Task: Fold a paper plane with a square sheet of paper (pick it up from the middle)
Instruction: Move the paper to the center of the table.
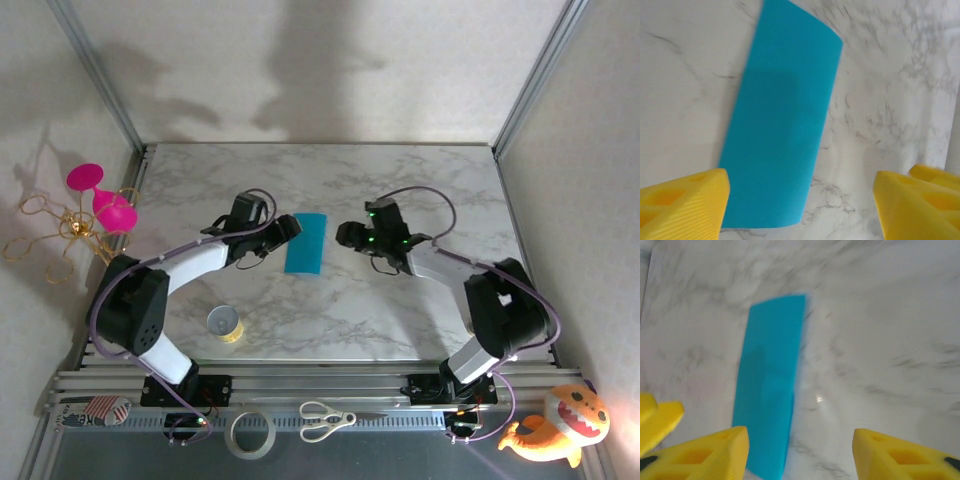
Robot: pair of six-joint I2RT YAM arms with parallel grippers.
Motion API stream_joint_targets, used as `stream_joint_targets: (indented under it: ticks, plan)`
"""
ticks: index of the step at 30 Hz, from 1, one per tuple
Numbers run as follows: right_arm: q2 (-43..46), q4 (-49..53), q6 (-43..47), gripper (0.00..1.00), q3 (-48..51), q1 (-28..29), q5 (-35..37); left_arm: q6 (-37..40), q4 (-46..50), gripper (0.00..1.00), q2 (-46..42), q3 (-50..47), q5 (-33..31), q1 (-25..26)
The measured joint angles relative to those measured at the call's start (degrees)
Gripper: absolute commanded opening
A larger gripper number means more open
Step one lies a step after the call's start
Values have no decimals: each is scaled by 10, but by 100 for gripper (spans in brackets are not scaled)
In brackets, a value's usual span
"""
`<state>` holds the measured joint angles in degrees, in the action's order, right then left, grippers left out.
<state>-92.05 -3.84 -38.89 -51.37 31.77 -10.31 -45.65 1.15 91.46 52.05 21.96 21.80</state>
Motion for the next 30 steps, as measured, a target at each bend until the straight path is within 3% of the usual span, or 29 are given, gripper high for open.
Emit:
stream_joint_targets:
  ticks: [3,4,5,16,30]
  plan:
    - [-48,-5,-4,47,-33,38,-25,-16,-16,88,-30,-46,-6,-26]
    - [-64,-6,-5,46,-45,48,-33,-21,-19,98,-37,-60,-8,-33]
    - [-78,-7,-5,46,-56,56,-39,-25,-21,100,-42,-69,-9,-38]
    - [-199,7,-7,41,-132,78,-80,-33,-38,100,-57,-103,-7,-45]
    - [-149,73,133,42,-78,66,-87,-33,-44,100,-42,-106,55,-26]
